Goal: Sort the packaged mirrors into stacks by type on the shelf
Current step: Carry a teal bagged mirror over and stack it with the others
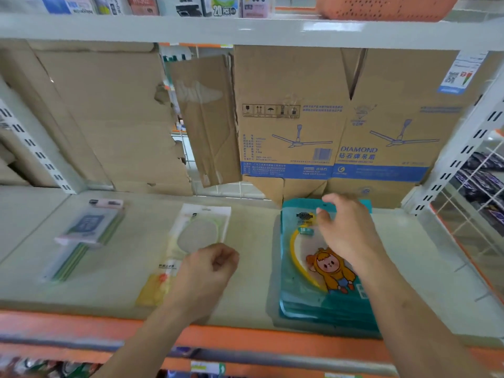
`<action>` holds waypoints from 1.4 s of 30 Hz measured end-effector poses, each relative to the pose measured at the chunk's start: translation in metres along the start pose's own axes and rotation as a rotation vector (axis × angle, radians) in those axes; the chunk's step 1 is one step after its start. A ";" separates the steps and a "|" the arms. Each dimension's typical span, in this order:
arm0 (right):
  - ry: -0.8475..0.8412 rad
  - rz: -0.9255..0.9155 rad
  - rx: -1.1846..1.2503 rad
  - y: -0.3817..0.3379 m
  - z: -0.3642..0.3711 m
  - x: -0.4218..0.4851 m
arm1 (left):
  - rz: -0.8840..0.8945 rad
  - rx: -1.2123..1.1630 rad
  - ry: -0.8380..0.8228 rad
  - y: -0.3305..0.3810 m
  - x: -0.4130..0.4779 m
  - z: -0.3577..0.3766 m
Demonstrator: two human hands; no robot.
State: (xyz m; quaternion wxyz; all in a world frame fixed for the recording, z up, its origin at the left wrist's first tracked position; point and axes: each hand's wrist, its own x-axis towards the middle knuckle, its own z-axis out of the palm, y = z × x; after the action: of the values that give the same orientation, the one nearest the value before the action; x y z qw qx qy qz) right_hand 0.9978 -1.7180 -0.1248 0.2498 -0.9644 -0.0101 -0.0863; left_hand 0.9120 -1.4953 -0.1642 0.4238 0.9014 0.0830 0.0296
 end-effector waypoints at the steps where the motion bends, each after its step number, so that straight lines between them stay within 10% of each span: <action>1: -0.013 -0.029 0.008 -0.009 0.002 -0.003 | 0.022 0.029 0.018 -0.001 0.000 -0.005; 18: -0.377 -0.387 0.056 -0.161 0.097 -0.067 | -0.047 0.460 0.315 -0.097 -0.045 -0.111; 42: -0.344 -0.493 0.047 -0.392 0.227 -0.165 | -0.219 0.627 0.451 -0.284 -0.117 -0.313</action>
State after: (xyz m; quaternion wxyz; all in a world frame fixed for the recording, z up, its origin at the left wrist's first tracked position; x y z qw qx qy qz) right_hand 0.8475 -1.2609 -0.1601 0.2383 -0.9273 -0.2880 0.0206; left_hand 0.7230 -1.1000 -0.1812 0.0999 0.9438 0.2744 0.1547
